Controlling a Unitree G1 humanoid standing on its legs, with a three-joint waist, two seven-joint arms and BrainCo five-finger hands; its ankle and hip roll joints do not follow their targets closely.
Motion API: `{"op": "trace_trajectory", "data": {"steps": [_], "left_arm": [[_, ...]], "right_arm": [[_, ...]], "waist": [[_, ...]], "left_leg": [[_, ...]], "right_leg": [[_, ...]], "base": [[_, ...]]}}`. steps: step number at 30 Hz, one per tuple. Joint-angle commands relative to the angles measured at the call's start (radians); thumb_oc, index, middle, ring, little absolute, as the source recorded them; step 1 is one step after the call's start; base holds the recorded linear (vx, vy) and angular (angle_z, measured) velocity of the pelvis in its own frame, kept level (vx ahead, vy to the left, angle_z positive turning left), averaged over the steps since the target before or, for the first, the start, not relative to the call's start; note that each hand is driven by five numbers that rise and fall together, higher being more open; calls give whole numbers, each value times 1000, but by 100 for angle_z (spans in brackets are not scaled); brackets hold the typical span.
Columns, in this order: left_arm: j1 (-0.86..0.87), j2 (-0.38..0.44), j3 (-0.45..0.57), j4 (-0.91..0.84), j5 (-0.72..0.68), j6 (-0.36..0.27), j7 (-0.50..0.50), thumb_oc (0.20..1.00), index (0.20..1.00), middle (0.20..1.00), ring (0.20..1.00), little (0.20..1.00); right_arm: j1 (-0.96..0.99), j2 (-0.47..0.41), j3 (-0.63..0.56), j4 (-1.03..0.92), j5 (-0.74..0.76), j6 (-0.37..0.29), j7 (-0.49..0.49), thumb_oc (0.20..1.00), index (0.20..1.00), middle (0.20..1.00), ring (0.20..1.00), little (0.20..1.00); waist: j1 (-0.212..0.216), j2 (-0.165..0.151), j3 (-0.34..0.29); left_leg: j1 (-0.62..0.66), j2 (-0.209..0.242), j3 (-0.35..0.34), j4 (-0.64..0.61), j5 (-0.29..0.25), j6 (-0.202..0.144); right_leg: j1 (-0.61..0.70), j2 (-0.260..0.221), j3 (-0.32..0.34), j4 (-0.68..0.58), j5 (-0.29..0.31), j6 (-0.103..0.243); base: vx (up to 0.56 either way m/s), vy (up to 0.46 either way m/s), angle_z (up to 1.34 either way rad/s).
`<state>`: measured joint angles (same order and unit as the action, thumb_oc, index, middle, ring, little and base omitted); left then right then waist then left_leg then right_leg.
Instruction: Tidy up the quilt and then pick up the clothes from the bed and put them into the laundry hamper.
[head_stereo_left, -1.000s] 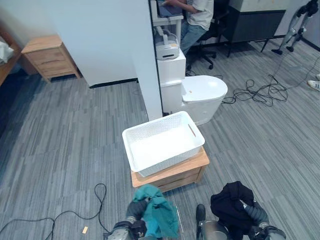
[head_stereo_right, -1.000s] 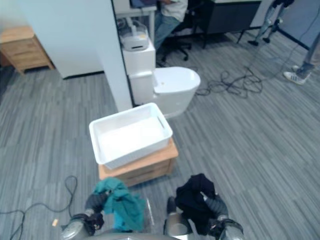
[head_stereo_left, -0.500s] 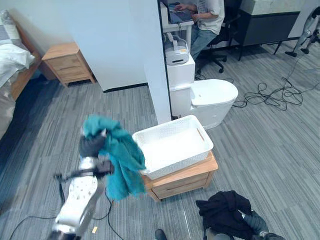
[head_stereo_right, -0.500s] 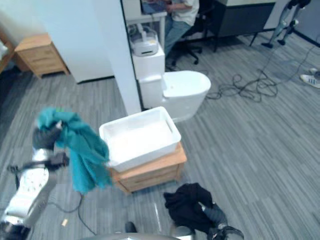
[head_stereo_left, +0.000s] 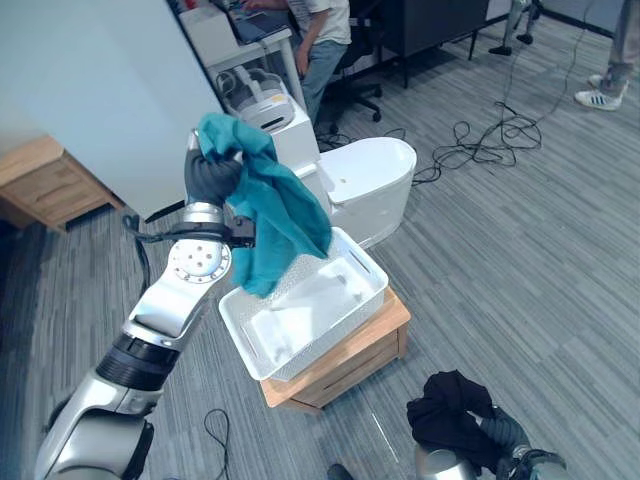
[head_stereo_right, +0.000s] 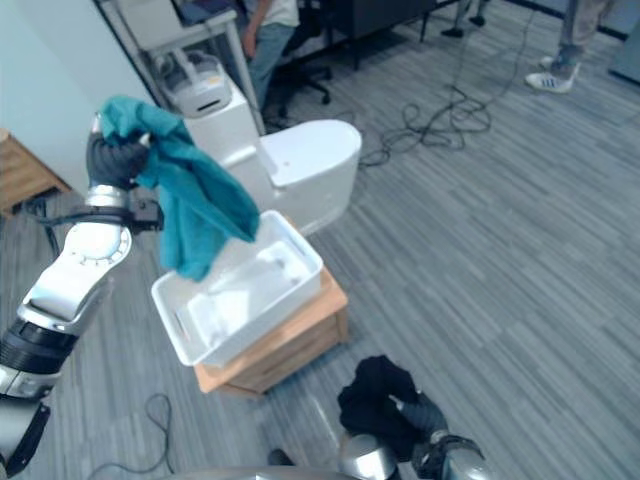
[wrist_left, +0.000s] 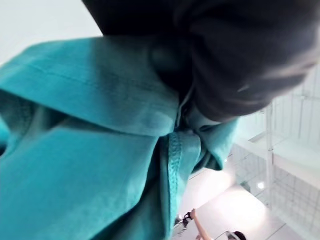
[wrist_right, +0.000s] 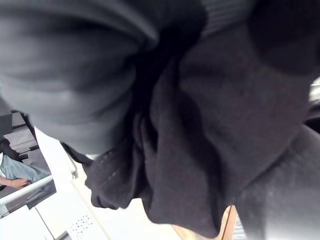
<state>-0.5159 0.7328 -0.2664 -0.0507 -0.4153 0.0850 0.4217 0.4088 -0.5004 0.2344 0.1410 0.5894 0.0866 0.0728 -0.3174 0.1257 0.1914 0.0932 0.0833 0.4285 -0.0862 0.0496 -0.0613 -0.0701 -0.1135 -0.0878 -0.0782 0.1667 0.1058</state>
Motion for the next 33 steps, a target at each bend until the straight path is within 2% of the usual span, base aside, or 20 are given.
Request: {"op": "trace_trajectory", "data": {"steps": [1, 8, 11, 13, 17, 20, 21, 25, 28, 33], "left_arm": [[-34, -11, 52, 52, -7, -13, 69, 200, 200, 200, 200, 200], [95, -74, 79, 115, 50, 15, 132, 200, 200, 200, 200, 200], [113, -96, 74, 219, 39, 18, 176, 200, 200, 200, 200, 200], [93, -108, 70, 352, 25, 18, 206, 200, 200, 200, 200, 200], [43, -108, 66, 538, -31, 7, 205, 200, 200, 200, 200, 200], [43, -108, 66, 539, -31, 7, 205, 200, 200, 200, 200, 200], [-40, -102, 34, 764, -4, -12, 162, 1000, 1000, 1000, 1000, 1000], [-69, -91, 12, 782, -16, -61, 138, 1000, 1000, 1000, 1000, 1000], [-35, -81, 12, 705, 5, -111, 125, 1000, 1000, 1000, 1000, 1000], [-29, -79, 14, 680, 6, -116, 128, 1000, 1000, 1000, 1000, 1000]], "right_arm": [[13, -16, 4, -85, -21, -14, 30, 200, 200, 200, 200, 200], [22, -29, -22, -97, -21, 0, 24, 200, 200, 200, 200, 200], [25, -37, -29, -99, -15, 4, 29, 200, 200, 200, 200, 200], [11, -44, -28, -86, -8, -1, 34, 200, 200, 200, 200, 200], [-7, -59, -23, -80, 3, -7, 40, 200, 200, 200, 200, 200], [-7, -59, -23, -80, 3, -7, 40, 200, 200, 200, 200, 200], [-28, -64, 6, -65, 25, -35, 42, 200, 200, 200, 200, 200], [-30, -56, 17, -59, 28, -64, 53, 200, 200, 200, 200, 200], [-12, -41, 9, -73, 18, -75, 66, 200, 200, 200, 200, 200], [-8, -37, 7, -73, 14, -76, 65, 200, 200, 200, 200, 200]], "waist": [[-11, -64, 7], [-5, -72, 22], [-8, -82, 28], [-14, -92, 40], [-24, -107, 60], [-24, -107, 60], [-41, -136, 87], [-37, -154, 106], [-24, -156, 104], [-20, -154, 101]], "left_leg": [[-34, 67, -26, 27, -5, -54], [-47, 77, -25, 43, -9, -55], [-54, 88, -18, 47, -5, -57], [-64, 95, -10, 44, 1, -59], [-83, 105, -2, 48, 6, -63], [-83, 105, -2, 48, 6, -63], [-104, 116, 9, 52, 13, -64], [-108, 113, 13, 50, 12, -60], [-99, 105, 5, 50, 7, -53], [-96, 103, 3, 50, 6, -52]], "right_leg": [[11, -44, 3, 92, -164, 63], [-1, -42, 4, 101, -170, 59], [-7, -39, 4, 103, -170, 58], [-19, -34, 6, 102, -166, 58], [-41, -27, 10, 106, -164, 59], [-41, -27, 10, 106, -164, 59], [-61, -15, 17, 104, -153, 62], [-65, -12, 17, 98, -146, 65], [-45, -13, 16, 95, -149, 65], [-36, -14, 13, 94, -150, 64]], "base": [[-5, 9, -12], [-8, 8, -9], [-12, 2, 0], [-76, 16, 0], [-73, 13, -5], [-46, -17, 0], [-165, -60, 1], [-88, -30, -10], [6, 1, 1], [9, 2, 5]]}}
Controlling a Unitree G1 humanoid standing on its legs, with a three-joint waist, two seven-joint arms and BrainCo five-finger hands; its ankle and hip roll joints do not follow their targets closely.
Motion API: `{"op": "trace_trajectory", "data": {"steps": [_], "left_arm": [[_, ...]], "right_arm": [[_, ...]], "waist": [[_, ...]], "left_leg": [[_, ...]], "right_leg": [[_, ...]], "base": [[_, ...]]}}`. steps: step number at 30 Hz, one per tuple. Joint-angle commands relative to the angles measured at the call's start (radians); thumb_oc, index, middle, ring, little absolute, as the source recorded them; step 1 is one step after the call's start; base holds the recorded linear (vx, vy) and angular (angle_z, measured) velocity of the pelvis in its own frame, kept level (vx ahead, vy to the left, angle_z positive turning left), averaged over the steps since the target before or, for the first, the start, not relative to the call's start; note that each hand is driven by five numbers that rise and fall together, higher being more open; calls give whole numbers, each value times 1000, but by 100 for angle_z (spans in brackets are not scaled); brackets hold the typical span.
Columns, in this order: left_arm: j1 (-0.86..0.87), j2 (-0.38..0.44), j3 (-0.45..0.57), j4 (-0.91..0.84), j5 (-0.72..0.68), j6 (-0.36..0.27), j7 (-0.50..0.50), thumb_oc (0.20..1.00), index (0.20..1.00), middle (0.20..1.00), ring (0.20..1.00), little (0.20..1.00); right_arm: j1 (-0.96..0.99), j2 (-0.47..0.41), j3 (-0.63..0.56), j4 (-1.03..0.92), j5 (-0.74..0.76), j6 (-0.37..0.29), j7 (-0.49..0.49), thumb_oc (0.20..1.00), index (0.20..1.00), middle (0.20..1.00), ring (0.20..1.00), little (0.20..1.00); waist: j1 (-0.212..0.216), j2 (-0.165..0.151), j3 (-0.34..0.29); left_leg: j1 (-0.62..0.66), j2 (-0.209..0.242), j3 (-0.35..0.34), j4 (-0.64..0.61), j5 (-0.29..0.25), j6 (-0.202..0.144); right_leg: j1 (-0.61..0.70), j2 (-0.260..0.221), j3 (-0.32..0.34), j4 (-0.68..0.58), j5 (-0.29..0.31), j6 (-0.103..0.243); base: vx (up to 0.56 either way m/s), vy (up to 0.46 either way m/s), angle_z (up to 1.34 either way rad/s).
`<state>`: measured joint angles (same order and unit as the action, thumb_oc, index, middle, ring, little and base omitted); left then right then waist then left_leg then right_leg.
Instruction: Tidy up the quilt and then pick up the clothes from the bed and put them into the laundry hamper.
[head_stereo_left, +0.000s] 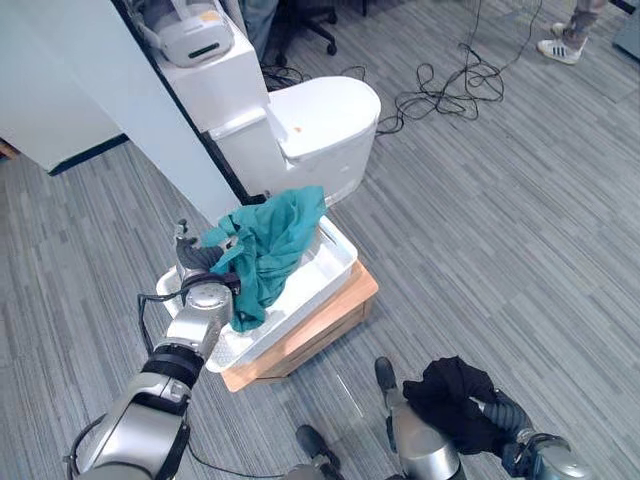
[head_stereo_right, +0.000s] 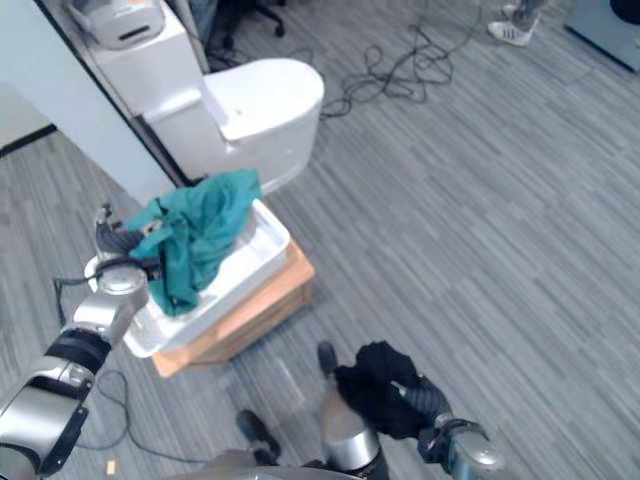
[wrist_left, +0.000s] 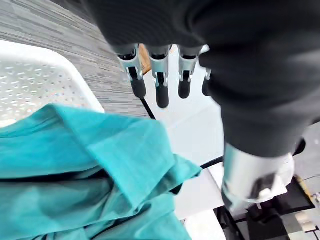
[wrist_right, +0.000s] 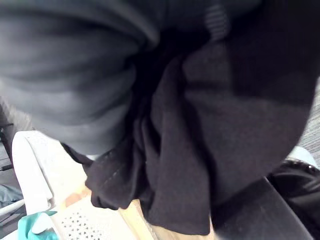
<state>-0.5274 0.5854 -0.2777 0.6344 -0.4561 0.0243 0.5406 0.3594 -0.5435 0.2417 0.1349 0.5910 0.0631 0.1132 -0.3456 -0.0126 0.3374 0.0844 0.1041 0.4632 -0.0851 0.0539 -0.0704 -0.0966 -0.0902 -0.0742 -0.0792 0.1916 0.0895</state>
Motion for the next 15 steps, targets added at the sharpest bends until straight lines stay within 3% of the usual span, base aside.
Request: {"op": "trace_trajectory", "data": {"steps": [1, 6, 8, 9, 12, 14, 15], "left_arm": [[-10, 73, 34, -35, 44, -71, 5, 1000, 1000, 1000, 1000, 1000], [7, 75, 55, -85, 43, -85, 4, 1000, 1000, 1000, 1000, 1000], [149, 82, 166, -270, 65, -108, -19, 1000, 1000, 1000, 1000, 1000], [319, 55, 263, -391, 53, -102, -17, 1000, 1000, 1000, 1000, 1000], [526, -6, 358, -420, 51, -93, -66, 1000, 1000, 1000, 1000, 1000], [602, -38, 376, -401, 51, -52, -89, 1000, 1000, 1000, 1000, 1000], [687, -79, 372, -332, 75, -51, -127, 1000, 1000, 1000, 1000, 1000]], "right_arm": [[46, 12, -2, -62, 10, -57, 22, 200, 200, 200, 200, 200], [54, 22, -8, -62, 6, -63, 11, 200, 200, 200, 200, 200], [76, 49, -63, -64, 6, -94, -44, 200, 200, 200, 200, 200], [86, 57, -130, -72, 1, -137, -68, 200, 200, 200, 200, 200], [67, 52, -207, -118, -7, -165, -86, 200, 200, 200, 200, 200], [44, 44, -241, -146, -11, -182, -98, 200, 200, 200, 200, 200], [-10, 21, -270, -168, 5, -191, -124, 200, 200, 200, 200, 200]], "waist": [[14, -13, -51], [24, -10, -60], [77, -3, -106], [121, -5, -128], [171, -10, -143], [196, -14, -146], [231, -21, -145]], "left_leg": [[-80, 81, -35, 47, 1, -42], [-71, 78, -40, 45, 0, -42], [-35, 67, -72, 25, -4, -38], [-11, 61, -100, 10, -9, -34], [-1, 50, -139, 4, -18, -30], [1, 45, -158, 3, -21, -29], [3, 40, -182, 1, -23, -27]], "right_leg": [[4, -40, -5, 92, -177, 80], [23, -43, -12, 87, -179, 79], [88, -53, -45, 61, -184, 78], [136, -57, -77, 38, -189, 75], [168, -58, -104, 24, -193, 70], [180, -57, -117, 19, -195, 67], [195, -55, -136, 12, -195, 62]], "base": [[63, 19, 2], [35, 12, 6], [165, 66, 0], [141, 86, 23], [38, 48, 47], [6, 30, 47], [2, 29, 47]]}}
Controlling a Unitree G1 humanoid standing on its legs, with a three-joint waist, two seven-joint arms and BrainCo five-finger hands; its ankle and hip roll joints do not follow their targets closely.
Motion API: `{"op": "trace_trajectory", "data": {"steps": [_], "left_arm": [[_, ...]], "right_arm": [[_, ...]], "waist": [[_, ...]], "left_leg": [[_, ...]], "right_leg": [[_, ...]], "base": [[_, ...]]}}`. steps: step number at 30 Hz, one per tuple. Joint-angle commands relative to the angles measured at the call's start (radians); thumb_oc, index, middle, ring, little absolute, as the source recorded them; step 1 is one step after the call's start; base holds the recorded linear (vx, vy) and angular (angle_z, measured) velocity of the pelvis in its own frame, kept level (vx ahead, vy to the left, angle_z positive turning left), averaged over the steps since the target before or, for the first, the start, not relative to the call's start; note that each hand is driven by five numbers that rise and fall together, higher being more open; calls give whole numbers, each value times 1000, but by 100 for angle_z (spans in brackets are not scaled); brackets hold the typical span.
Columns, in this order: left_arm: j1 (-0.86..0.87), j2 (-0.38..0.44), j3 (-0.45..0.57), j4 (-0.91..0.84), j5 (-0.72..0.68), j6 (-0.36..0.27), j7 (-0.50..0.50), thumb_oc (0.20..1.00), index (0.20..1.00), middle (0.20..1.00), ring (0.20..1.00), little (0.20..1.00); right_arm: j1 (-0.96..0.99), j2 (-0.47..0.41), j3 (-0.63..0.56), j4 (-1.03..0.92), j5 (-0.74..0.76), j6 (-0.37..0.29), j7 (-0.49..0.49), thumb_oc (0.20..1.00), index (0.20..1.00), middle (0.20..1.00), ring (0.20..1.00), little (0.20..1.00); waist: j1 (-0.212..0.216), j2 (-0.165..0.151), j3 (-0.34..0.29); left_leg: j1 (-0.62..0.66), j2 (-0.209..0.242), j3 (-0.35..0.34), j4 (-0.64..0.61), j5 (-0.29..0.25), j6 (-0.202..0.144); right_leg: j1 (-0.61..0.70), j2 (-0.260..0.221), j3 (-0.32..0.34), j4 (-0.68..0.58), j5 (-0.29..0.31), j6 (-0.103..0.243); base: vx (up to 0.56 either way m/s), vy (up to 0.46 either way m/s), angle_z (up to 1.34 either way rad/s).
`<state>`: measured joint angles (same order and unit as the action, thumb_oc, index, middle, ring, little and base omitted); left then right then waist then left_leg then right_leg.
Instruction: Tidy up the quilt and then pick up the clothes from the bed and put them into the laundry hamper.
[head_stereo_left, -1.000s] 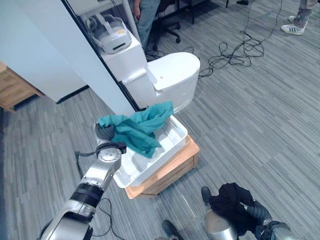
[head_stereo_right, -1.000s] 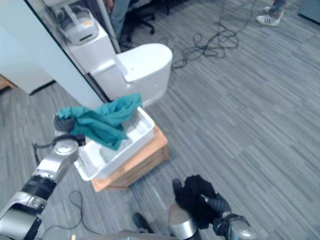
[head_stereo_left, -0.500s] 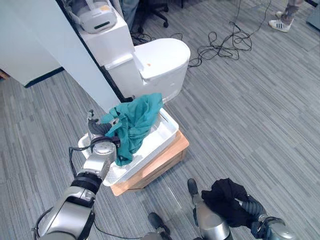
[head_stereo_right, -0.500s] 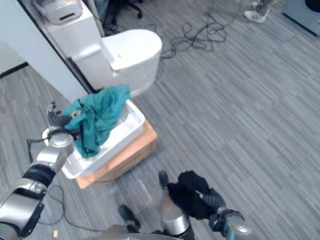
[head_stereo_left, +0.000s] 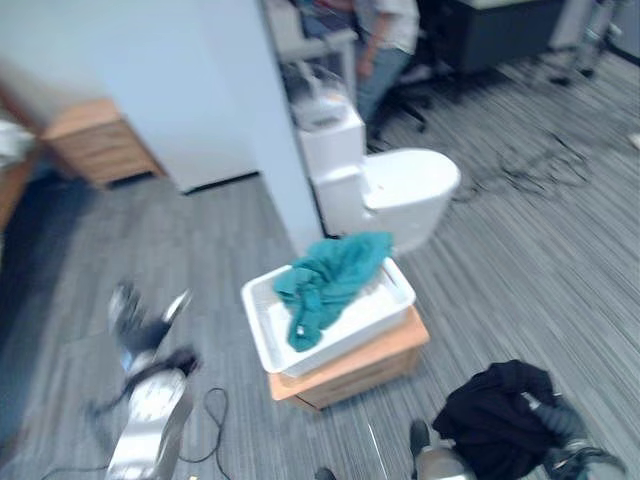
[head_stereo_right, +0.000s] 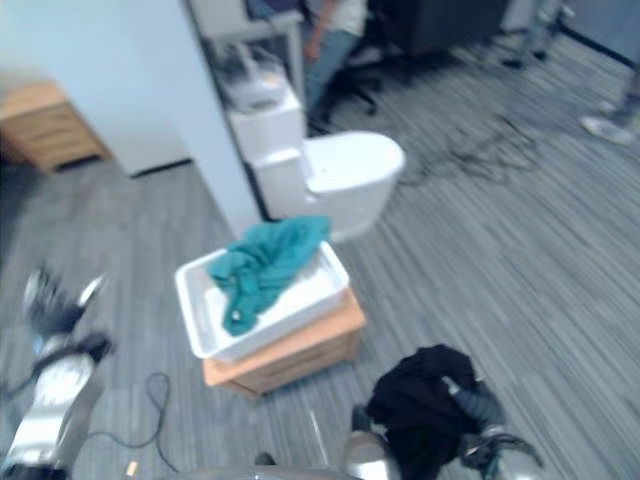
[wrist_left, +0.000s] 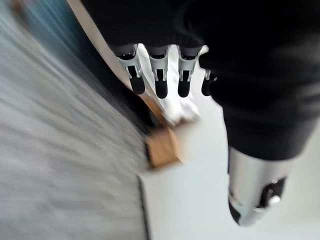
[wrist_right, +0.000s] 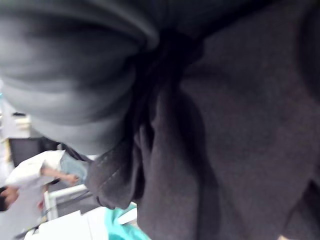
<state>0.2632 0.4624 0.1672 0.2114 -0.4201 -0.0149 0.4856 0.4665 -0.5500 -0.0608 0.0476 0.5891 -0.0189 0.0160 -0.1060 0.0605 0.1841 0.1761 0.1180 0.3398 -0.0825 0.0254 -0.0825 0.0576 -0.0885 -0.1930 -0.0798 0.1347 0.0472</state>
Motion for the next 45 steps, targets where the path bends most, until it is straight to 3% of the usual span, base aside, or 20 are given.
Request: {"op": "trace_trajectory", "data": {"steps": [1, 5, 6, 7, 8, 9, 11, 14, 15, 23, 34, 45], "left_arm": [[-62, 23, -81, 160, 12, -7, -91, 1000, 1000, 1000, 1000, 1000], [-5, -71, -91, 530, -6, -80, -231, 1000, 1000, 1000, 1000, 1000], [-8, -106, -83, 659, 17, -54, -283, 1000, 1000, 1000, 1000, 1000], [-9, -113, -81, 702, 29, -75, -297, 1000, 1000, 1000, 1000, 1000], [-10, -140, -85, 858, 75, -67, -345, 1000, 1000, 1000, 1000, 1000], [-11, -142, -85, 871, 87, -85, -343, 1000, 1000, 1000, 1000, 1000], [-8, -161, -98, 1005, 156, -33, -368, 1000, 1000, 1000, 1000, 1000], [3, -176, -99, 1107, 235, -37, -383, 1000, 1000, 1000, 1000, 1000], [12, -186, -107, 1152, 284, -51, -392, 1000, 1000, 1000, 1000, 1000], [-35, -165, -199, 1162, 358, -32, -357, 1000, 1000, 1000, 1000, 1000], [-138, -65, -255, 1131, 339, 16, -330, 1000, 1000, 1000, 1000, 1000], [-155, -51, -263, 1127, 326, 17, -333, 1000, 1000, 1000, 1000, 1000]], "right_arm": [[-167, 6, 17, -87, 11, -114, -44, 200, 200, 200, 200, 200], [-378, -88, -20, -71, 11, -80, -76, 200, 200, 200, 200, 200], [-448, -110, -22, -68, -21, -75, -77, 200, 200, 200, 200, 200], [-465, -119, -24, -70, -24, -65, -79, 200, 200, 200, 200, 200], [-538, -154, -23, -69, -46, -43, -85, 200, 200, 200, 200, 200], [-545, -157, -22, -69, -47, -39, -86, 200, 200, 200, 200, 200], [-623, -190, -6, -57, -66, -24, -91, 200, 200, 200, 200, 200], [-714, -215, 27, -22, -65, -1, -99, 200, 200, 200, 200, 200], [-797, -223, 61, 9, -69, 40, -103, 200, 200, 200, 200, 200], [-1100, -189, 221, 313, -83, 165, -64, 200, 200, 200, 200, 200], [-1299, -132, 379, 614, -74, 177, -49, 200, 200, 200, 200, 200], [-1335, -119, 411, 655, -71, 171, -49, 200, 200, 200, 200, 200]], "waist": [[16, -100, 5], [75, -114, 11], [90, -120, 16], [94, -121, 14], [109, -131, 15], [110, -132, 13], [126, -146, 9], [142, -165, 6], [156, -176, 2], [229, -218, 9], [310, -275, 78], [320, -280, 95]], "left_leg": [[-95, 23, -71, -4, 7, -13], [-100, 19, -95, -5, 11, -11], [-98, 19, -99, -5, 10, -11], [-102, 19, -100, -5, 13, -11], [-100, 20, -102, -5, 11, -12], [-104, 20, -102, -5, 13, -12], [-109, 20, -102, -5, 14, -12], [-113, 23, -101, -5, 14, -14], [-114, 25, -99, -5, 15, -15], [-133, 27, -122, -5, 24, -20], [-199, 44, -163, -5, 45, -25], [-215, 45, -170, -5, 49, -25]], "right_leg": [[44, -55, -30, 7, -135, 101], [63, -55, -59, -1, -133, 100], [71, -55, -69, -3, -134, 102], [68, -55, -71, -4, -132, 102], [76, -56, -81, -6, -133, 104], [73, -56, -82, -6, -131, 104], [73, -57, -90, -7, -130, 107], [76, -57, -102, -7, -130, 109], [80, -58, -112, -7, -131, 110], [93, -51, -159, -7, -125, 113], [61, -32, -175, -7, -101, 124], [50, -30, -175, -7, -97, 126]], "base": [[3, 42, 39], [-4, 43, 27], [-4, 39, 8], [4, 53, 3], [-2, 22, 11], [6, 32, 5], [4, 17, 7], [27, -7, 11], [67, 5, 16], [50, -25, 10], [-8, -80, 11], [-14, -9, 3]]}}
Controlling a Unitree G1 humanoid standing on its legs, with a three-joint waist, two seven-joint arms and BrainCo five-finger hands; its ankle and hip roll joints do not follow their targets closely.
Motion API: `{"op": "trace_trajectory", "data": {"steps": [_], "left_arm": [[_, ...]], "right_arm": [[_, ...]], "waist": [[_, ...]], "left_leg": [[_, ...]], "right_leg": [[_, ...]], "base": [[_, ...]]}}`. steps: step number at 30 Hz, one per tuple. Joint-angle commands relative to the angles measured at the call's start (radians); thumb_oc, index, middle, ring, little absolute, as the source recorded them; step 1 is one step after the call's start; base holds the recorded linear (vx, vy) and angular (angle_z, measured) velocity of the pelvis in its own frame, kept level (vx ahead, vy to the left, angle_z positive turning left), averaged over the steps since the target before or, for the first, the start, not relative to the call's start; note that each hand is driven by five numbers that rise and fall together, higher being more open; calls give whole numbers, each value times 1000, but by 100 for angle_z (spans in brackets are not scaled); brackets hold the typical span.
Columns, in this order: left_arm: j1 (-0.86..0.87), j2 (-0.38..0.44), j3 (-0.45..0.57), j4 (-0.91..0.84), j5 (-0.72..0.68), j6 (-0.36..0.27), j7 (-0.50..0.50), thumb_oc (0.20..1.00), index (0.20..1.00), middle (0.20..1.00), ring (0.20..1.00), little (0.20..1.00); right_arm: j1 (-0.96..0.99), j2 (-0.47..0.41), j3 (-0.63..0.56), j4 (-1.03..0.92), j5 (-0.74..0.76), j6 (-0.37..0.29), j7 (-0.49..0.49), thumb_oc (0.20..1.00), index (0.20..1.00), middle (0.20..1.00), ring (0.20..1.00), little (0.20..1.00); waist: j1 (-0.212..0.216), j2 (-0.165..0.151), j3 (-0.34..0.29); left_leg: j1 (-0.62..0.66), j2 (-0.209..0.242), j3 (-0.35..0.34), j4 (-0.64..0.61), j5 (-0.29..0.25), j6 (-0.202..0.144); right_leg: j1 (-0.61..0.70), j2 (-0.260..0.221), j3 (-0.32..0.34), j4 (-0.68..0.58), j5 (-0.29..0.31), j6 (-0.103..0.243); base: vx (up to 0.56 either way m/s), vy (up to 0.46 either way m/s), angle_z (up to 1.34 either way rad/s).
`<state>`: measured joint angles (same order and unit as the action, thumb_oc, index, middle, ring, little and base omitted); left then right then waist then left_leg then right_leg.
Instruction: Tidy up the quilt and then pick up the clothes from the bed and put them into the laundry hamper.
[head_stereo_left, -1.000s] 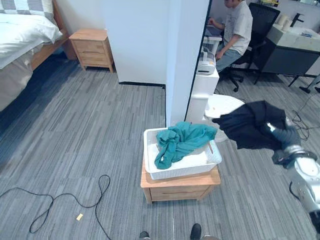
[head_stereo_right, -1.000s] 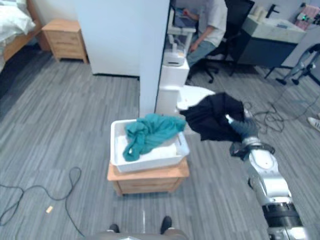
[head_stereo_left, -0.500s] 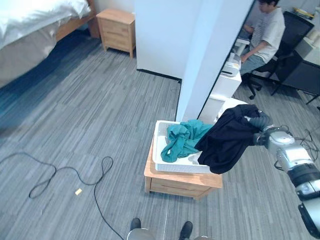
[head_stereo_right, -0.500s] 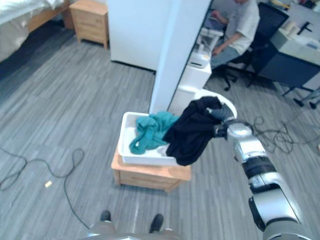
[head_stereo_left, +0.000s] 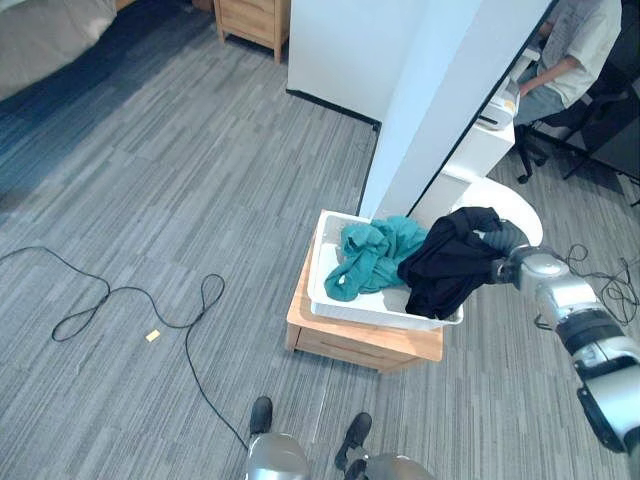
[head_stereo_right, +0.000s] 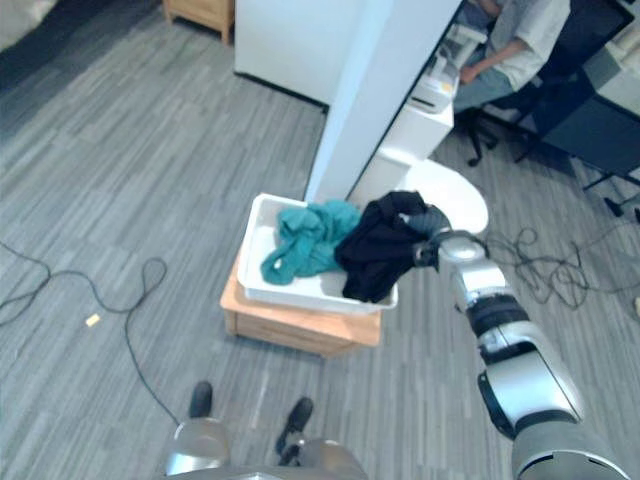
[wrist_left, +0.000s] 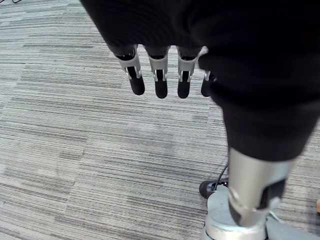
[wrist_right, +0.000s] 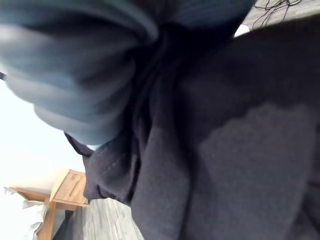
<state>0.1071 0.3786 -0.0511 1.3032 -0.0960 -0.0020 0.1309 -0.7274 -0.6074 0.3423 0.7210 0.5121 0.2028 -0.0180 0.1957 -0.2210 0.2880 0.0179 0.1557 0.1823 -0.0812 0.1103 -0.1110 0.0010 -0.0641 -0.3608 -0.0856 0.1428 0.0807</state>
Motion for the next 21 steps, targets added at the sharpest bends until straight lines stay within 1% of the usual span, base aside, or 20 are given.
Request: {"op": "trace_trajectory", "data": {"steps": [1, 2, 3, 4, 5, 6, 7, 8, 10, 11, 14, 17, 21], "left_arm": [[1, 33, -45, 35, 1, 4, 22, 1000, 1000, 1000, 1000, 1000], [-19, 44, -51, 35, -11, 1, 25, 1000, 1000, 1000, 1000, 1000], [-21, 45, -51, 35, -11, 1, 26, 1000, 1000, 1000, 1000, 1000], [-38, 52, -59, 31, -20, 0, 29, 1000, 1000, 1000, 1000, 1000], [-69, 52, -84, 20, -39, -2, 35, 1000, 1000, 1000, 1000, 1000], [-74, 50, -87, 17, -39, -2, 36, 1000, 1000, 1000, 1000, 1000], [-75, 43, -93, 12, -20, -2, 41, 1000, 1000, 1000, 1000, 1000], [-74, 45, -94, 9, -11, 5, 43, 1000, 1000, 1000, 1000, 1000], [-67, 49, -91, 11, 4, 6, 40, 1000, 1000, 1000, 1000, 1000], [-63, 50, -88, 9, 9, 7, 38, 1000, 1000, 1000, 1000, 1000], [-66, 46, -87, 9, 5, 6, 47, 1000, 1000, 1000, 1000, 1000], [-68, 43, -88, 10, 2, 1, 54, 1000, 1000, 1000, 1000, 1000], [-67, 44, -89, 10, 1, 6, 62, 1000, 1000, 1000, 1000, 1000]], "right_arm": [[-141, -61, 8, -18, 6, -50, -15, 200, 200, 200, 200, 200], [-177, -35, 42, 25, 16, -46, -17, 200, 200, 200, 200, 200], [-179, -32, 46, 30, 19, -42, -16, 200, 200, 200, 200, 200], [-206, 10, 76, 77, 36, -43, -24, 200, 200, 200, 200, 200], [-233, 83, 118, 138, 4, -30, -34, 1000, 1000, 1000, 1000, 1000], [-232, 93, 124, 142, 8, -35, -44, 1000, 1000, 1000, 1000, 1000], [-224, 107, 120, 151, 14, -56, -84, 1000, 1000, 1000, 1000, 1000], [-220, 98, 109, 153, 8, -60, -91, 1000, 1000, 1000, 1000, 1000], [-219, 80, 101, 151, 14, -62, -92, 1000, 1000, 1000, 1000, 1000], [-214, 66, 91, 137, 13, -56, -77, 1000, 1000, 1000, 1000, 1000], [-192, 70, 86, 114, 12, -52, -70, 1000, 1000, 1000, 1000, 1000], [-179, 78, 83, 104, 11, -53, -74, 1000, 1000, 1000, 1000, 1000], [-174, 81, 83, 105, 3, -72, -85, 1000, 1000, 1000, 1000, 1000]], "waist": [[18, 2, -9], [30, -4, 11], [31, -4, 12], [44, -8, 26], [59, 1, 54], [59, 3, 55], [59, 6, 55], [58, 3, 51], [53, -5, 45], [46, -11, 42], [34, -16, 42], [31, -17, 44], [30, -13, 46]], "left_leg": [[-56, 7, -12, -6, -36, 4], [-73, 5, -20, -6, -32, 4], [-74, 5, -21, -6, -32, 4], [-88, 4, -25, -6, -27, 6], [-106, 2, -28, -6, -22, 7], [-110, -1, -30, -6, -20, 9], [-109, -5, -30, -6, -21, 11], [-106, -7, -29, -6, -23, 12], [-97, -5, -25, -6, -25, 11], [-89, -2, -19, -6, -28, 11], [-79, 2, -8, -6, -31, 12], [-77, 3, -4, -6, -33, 12], [-75, 5, 0, -6, -32, 13]], "right_leg": [[106, -54, -7, -2, -105, 92], [93, -52, -5, -2, -100, 94], [92, -52, -5, -2, -100, 94], [82, -52, -8, -2, -94, 96], [72, -55, -12, -2, -89, 95], [69, -57, -13, -2, -87, 95], [71, -59, -13, -2, -86, 96], [73, -60, -12, -2, -83, 99], [76, -60, -5, -2, -80, 101], [76, -59, 2, -2, -77, 103], [74, -58, 13, -2, -74, 104], [72, -57, 17, -2, -74, 104], [73, -56, 19, -2, -75, 103]], "base": [[-65, -24, 1], [-68, -26, 1], [-101, -51, 1], [-110, 3, -1], [-115, 16, 2], [-81, 60, 9], [0, 20, 20], [10, 3, 21], [28, -41, 10], [35, -50, 1], [-2, -33, -6], [-21, -28, -19], [-16, -10, -7]]}}
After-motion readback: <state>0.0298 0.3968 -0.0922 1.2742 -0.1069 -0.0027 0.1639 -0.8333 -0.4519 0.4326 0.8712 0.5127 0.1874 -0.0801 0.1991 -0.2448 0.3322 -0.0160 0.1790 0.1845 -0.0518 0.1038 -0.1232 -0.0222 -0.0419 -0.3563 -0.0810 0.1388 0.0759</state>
